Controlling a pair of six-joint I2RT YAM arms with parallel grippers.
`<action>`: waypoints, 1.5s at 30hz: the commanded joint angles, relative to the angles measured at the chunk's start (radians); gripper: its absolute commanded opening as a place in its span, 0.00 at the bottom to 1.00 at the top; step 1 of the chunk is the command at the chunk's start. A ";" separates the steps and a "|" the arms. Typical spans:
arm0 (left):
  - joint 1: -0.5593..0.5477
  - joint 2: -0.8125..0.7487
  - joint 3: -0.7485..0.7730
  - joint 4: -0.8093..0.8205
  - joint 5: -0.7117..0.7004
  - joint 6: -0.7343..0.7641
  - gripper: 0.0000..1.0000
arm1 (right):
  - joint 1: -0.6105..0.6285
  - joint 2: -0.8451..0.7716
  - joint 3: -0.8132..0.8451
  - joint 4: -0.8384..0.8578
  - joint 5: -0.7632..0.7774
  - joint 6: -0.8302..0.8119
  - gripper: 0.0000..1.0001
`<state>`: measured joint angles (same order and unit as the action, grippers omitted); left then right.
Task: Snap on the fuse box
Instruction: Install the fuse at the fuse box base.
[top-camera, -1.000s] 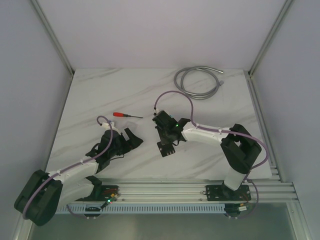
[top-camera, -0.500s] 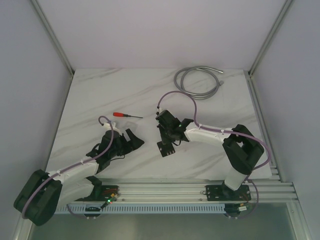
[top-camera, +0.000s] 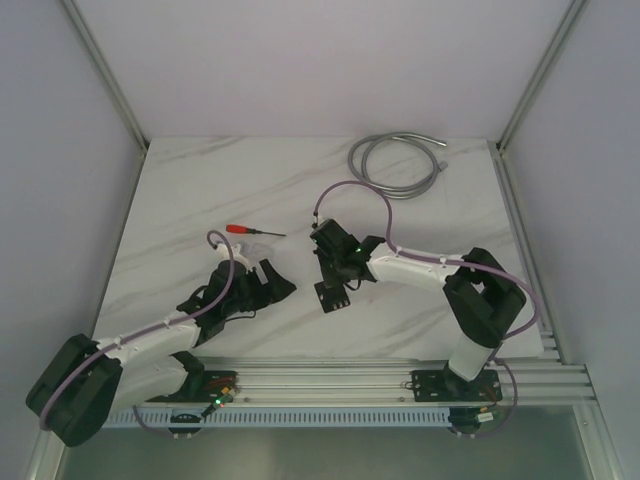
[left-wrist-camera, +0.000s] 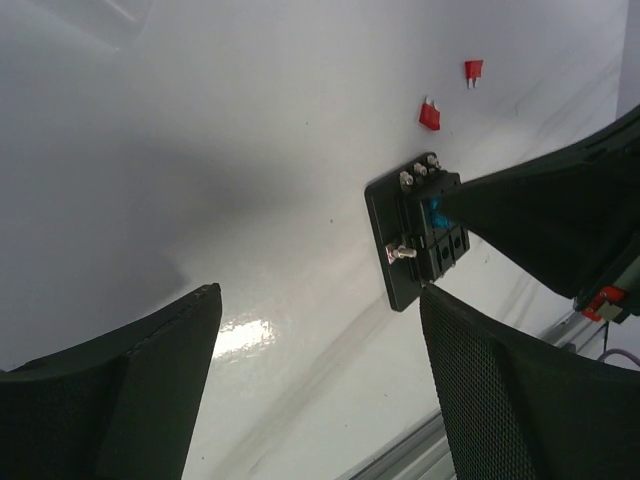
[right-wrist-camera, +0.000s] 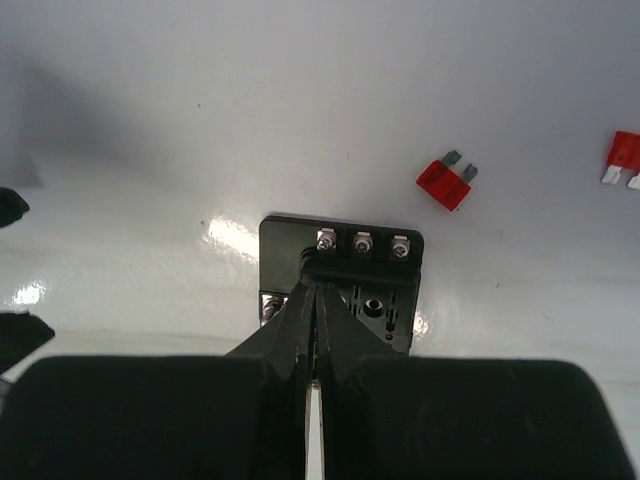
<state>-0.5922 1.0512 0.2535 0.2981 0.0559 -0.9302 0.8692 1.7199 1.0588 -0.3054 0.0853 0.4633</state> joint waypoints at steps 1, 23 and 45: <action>-0.022 0.012 0.028 0.010 -0.002 -0.003 0.89 | -0.021 0.189 -0.078 -0.230 0.114 -0.038 0.00; -0.180 0.186 0.062 0.183 -0.058 -0.118 0.77 | 0.050 -0.009 0.135 -0.246 0.121 -0.055 0.27; -0.241 0.343 0.110 0.278 -0.058 -0.174 0.73 | 0.049 0.052 0.168 -0.266 0.084 0.031 0.20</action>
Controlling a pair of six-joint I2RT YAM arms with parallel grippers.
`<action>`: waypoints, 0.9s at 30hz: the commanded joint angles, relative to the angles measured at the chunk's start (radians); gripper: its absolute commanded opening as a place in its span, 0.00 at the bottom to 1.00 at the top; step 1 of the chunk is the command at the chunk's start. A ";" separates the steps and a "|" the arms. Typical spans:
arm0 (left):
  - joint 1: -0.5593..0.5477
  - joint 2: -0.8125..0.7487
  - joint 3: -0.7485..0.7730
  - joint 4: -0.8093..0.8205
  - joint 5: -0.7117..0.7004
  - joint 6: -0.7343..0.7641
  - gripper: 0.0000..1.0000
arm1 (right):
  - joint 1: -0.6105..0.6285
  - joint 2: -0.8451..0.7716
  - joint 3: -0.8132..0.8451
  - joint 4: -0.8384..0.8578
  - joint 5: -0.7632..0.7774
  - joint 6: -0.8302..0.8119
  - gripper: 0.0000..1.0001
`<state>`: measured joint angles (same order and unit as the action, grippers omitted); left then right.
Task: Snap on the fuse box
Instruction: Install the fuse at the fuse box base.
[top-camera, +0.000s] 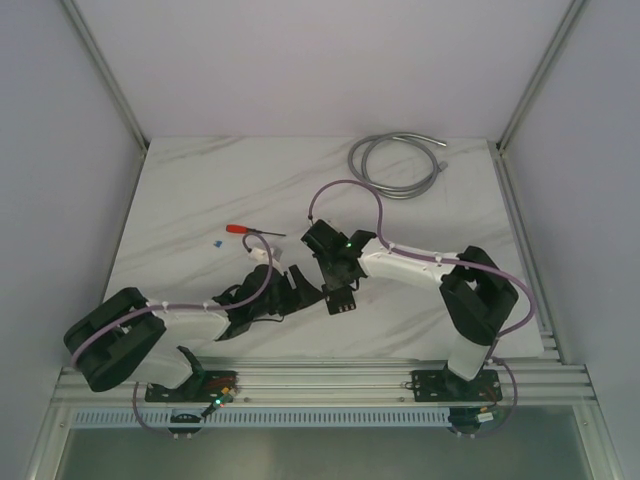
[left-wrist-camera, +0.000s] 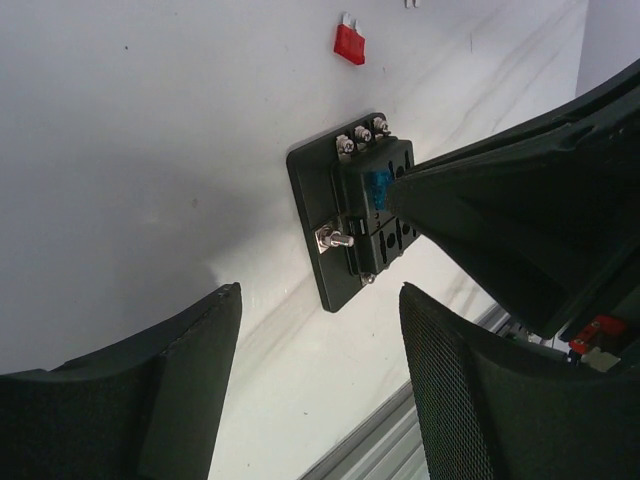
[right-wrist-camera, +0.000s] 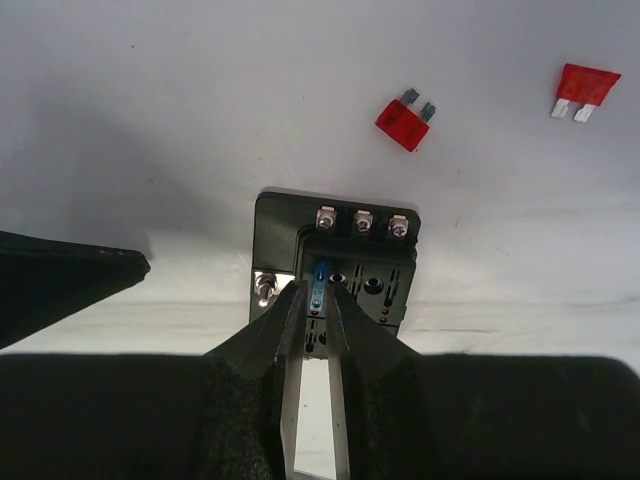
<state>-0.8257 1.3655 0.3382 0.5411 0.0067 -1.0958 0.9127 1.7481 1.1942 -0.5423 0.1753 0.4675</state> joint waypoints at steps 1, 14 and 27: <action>-0.007 0.036 0.027 0.040 -0.006 -0.010 0.72 | 0.007 0.027 0.033 -0.032 -0.003 0.030 0.19; -0.019 0.115 0.051 0.053 0.013 -0.017 0.67 | 0.002 0.050 0.015 -0.041 -0.005 0.041 0.00; -0.026 0.142 0.056 0.054 0.016 -0.027 0.60 | -0.072 0.061 -0.183 0.023 -0.080 0.038 0.00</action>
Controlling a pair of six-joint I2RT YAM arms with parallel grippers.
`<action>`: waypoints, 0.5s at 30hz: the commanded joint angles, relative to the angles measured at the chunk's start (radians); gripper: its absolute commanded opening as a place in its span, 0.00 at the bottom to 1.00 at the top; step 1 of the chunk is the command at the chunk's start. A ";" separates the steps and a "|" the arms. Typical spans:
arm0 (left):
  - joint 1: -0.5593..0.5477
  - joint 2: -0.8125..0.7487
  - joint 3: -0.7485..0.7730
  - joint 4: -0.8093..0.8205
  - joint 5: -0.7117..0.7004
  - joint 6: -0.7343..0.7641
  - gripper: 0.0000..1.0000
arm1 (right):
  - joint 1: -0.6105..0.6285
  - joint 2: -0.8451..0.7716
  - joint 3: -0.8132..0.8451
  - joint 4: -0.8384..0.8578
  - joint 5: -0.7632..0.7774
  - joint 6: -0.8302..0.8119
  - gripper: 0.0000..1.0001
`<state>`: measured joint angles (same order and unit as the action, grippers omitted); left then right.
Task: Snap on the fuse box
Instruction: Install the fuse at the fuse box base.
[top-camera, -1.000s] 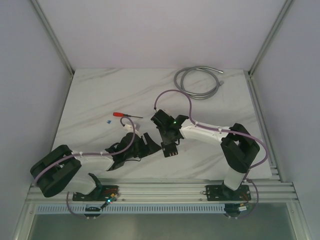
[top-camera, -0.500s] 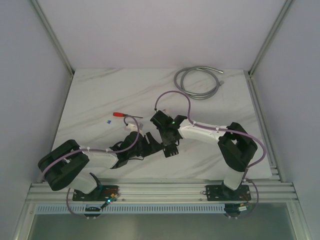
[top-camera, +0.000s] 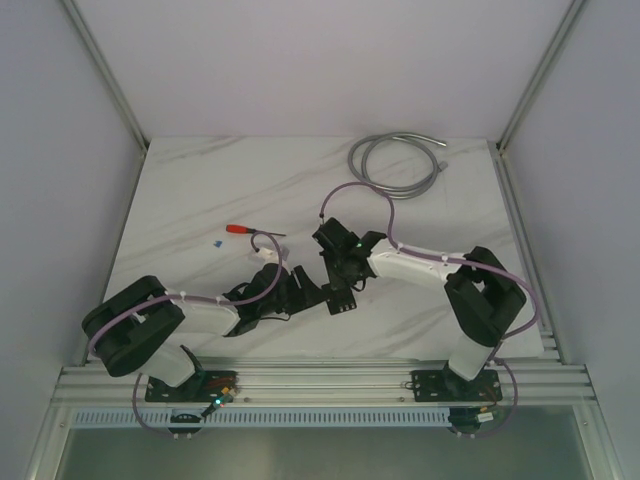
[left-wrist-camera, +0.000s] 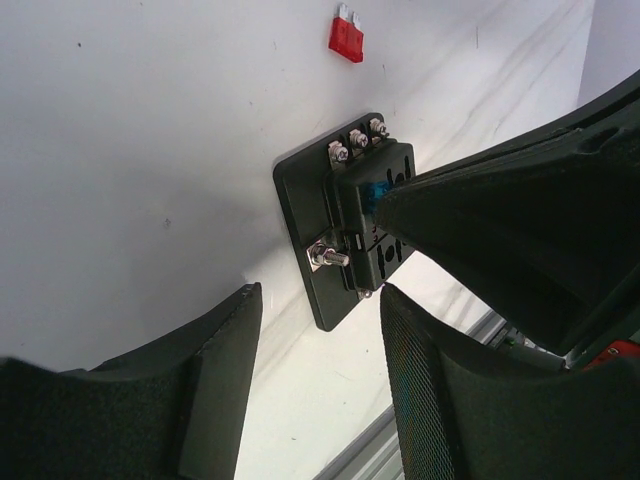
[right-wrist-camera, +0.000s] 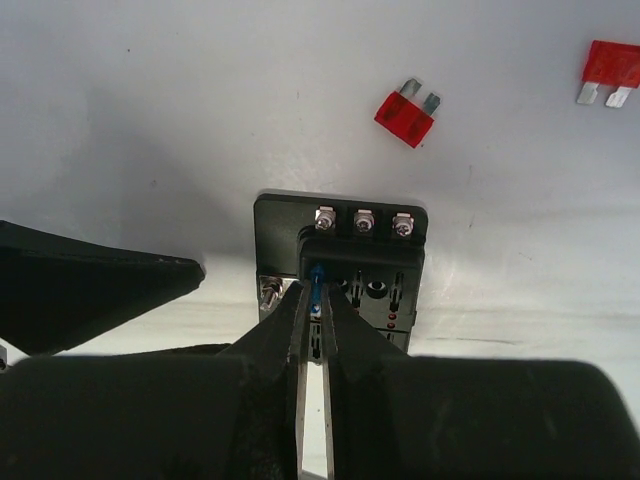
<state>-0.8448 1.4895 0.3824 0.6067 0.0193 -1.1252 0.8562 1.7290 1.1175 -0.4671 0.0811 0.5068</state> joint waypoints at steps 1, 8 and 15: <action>-0.007 0.018 0.011 -0.012 0.004 0.000 0.60 | -0.017 0.087 -0.123 -0.052 0.016 -0.002 0.00; -0.008 0.015 0.009 -0.014 -0.001 -0.003 0.60 | -0.014 0.165 -0.132 -0.089 0.074 -0.010 0.00; -0.007 0.004 0.002 -0.019 -0.011 -0.005 0.60 | -0.014 0.261 -0.113 -0.165 0.190 -0.002 0.00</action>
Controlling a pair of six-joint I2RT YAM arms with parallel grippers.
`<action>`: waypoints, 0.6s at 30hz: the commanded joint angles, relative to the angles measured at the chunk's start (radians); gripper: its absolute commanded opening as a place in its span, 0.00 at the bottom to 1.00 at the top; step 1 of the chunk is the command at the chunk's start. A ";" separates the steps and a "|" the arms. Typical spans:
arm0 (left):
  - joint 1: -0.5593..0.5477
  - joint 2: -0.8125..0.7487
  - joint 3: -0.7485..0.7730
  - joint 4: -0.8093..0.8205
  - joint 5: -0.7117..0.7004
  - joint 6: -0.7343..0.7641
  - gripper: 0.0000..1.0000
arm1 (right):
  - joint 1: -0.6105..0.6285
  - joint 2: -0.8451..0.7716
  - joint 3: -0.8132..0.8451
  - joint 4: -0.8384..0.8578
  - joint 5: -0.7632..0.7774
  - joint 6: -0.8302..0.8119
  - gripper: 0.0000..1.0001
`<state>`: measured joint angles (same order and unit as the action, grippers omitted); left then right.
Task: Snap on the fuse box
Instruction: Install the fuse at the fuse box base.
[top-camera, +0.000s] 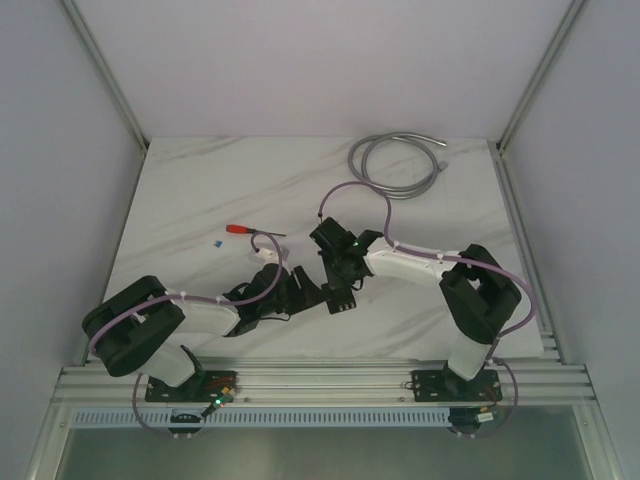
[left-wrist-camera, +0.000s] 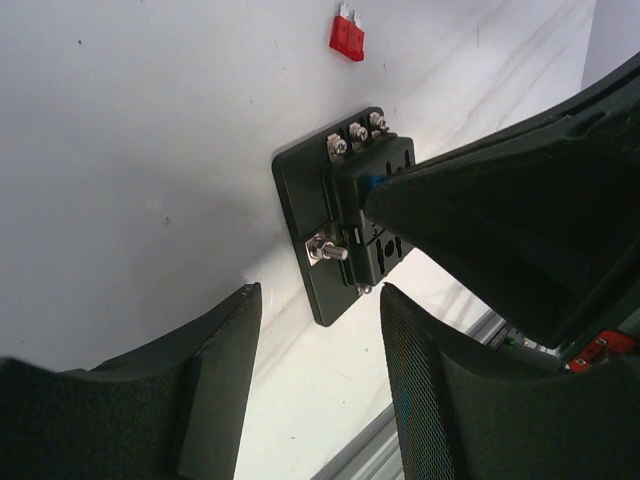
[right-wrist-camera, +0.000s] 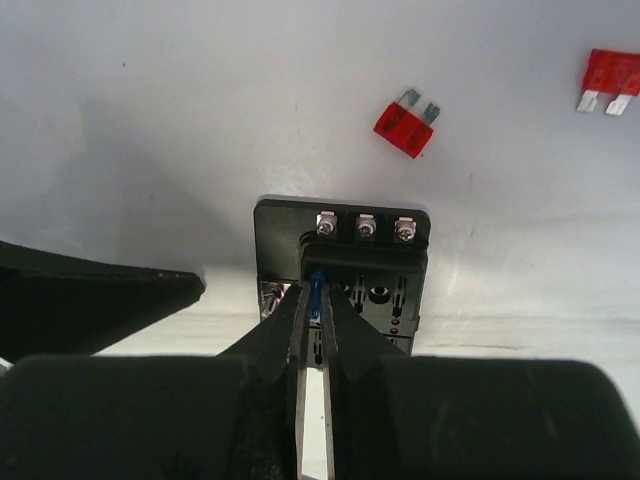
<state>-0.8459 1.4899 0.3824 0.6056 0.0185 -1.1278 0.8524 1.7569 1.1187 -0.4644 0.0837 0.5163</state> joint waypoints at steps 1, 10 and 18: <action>-0.006 0.004 0.001 -0.019 -0.011 -0.001 0.60 | -0.010 0.240 -0.114 -0.168 0.189 -0.012 0.00; -0.007 -0.037 -0.006 -0.047 -0.033 0.003 0.60 | 0.087 0.127 0.041 -0.123 0.115 -0.096 0.00; -0.007 -0.132 -0.050 -0.080 -0.084 -0.006 0.61 | 0.101 0.025 0.106 -0.122 0.071 -0.154 0.18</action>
<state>-0.8486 1.3888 0.3508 0.5529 -0.0242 -1.1286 0.9447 1.7954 1.2091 -0.5217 0.1940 0.4030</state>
